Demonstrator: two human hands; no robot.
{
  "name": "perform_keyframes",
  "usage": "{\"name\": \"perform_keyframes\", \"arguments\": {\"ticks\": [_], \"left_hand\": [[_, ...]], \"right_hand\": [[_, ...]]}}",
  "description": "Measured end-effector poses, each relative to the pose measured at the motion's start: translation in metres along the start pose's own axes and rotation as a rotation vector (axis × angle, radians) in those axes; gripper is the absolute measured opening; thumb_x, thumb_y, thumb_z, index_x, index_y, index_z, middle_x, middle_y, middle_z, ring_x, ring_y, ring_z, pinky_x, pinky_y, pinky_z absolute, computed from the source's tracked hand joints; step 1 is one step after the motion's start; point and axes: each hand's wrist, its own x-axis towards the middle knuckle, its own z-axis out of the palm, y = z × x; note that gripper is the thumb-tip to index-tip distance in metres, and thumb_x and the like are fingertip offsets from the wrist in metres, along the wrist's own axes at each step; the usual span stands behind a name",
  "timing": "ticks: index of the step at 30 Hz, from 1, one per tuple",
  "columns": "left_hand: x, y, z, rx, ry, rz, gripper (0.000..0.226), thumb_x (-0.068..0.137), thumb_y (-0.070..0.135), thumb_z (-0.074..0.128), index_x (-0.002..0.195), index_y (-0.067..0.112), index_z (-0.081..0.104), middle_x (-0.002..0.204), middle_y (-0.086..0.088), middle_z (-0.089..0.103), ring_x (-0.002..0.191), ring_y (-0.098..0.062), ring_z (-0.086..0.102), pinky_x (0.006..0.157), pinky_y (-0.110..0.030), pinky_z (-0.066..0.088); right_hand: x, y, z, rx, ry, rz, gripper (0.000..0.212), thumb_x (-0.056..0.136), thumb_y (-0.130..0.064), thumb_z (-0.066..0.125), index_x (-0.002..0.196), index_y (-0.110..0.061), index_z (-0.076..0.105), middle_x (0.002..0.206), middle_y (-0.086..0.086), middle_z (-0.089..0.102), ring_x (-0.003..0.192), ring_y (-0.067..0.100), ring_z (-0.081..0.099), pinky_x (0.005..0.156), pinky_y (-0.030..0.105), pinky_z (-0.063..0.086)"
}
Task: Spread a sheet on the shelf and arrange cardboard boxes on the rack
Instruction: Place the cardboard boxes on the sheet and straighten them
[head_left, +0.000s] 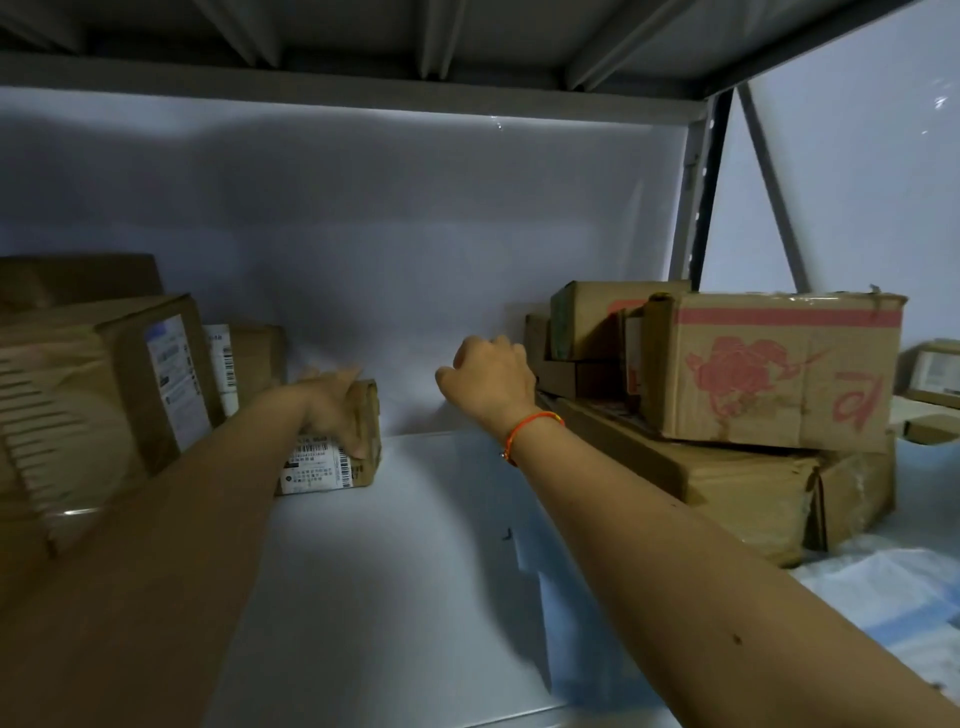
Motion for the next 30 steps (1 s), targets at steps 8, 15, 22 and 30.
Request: {"name": "perform_keyframes", "arguments": {"ticks": [8,15,22,30], "left_hand": [[-0.013,0.013,-0.012,0.053,0.068,0.080,0.078,0.059,0.030,0.089,0.123,0.022,0.045,0.119,-0.001,0.044,0.112,-0.025,0.049,0.097,-0.044,0.049],[-0.046,0.016,-0.025,0.053,0.072,0.141,0.059,0.062,0.031,0.087,0.102,0.022,0.044,0.108,0.000,0.045,0.102,-0.022,0.049,0.088,-0.039,0.051],[-0.080,0.014,-0.023,-0.084,0.200,0.168,0.016,0.082,0.009,0.059,0.097,0.015,0.057,0.106,-0.005,0.049,0.096,-0.021,0.050,0.079,-0.029,0.041],[-0.094,0.003,-0.021,-0.342,0.380,0.063,0.018,0.091,0.002,0.048,0.096,0.015,0.059,0.106,-0.006,0.057,0.101,-0.025,0.054,0.082,-0.031,0.041]], "right_hand": [[0.002,0.000,0.016,-0.023,-0.263,-0.075,0.049,0.086,-0.037,0.057,0.128,-0.010,0.053,0.130,0.017,0.051,0.119,0.036,0.047,0.093,0.036,0.043],[-0.011,-0.005,0.030,0.027,-0.505,-0.153,0.089,0.080,-0.038,0.075,0.144,-0.008,0.022,0.142,0.014,0.038,0.130,0.032,0.041,0.088,0.030,0.038],[-0.003,-0.024,0.065,0.182,-0.549,-0.255,0.143,0.058,-0.039,0.090,0.152,-0.016,-0.015,0.162,0.005,-0.003,0.149,0.027,0.007,0.120,0.040,0.019],[-0.004,-0.034,0.083,0.301,-0.364,-0.295,0.102,0.049,-0.036,0.087,0.132,-0.021,0.031,0.121,0.001,0.048,0.110,0.025,0.051,0.090,0.041,0.050]]}}
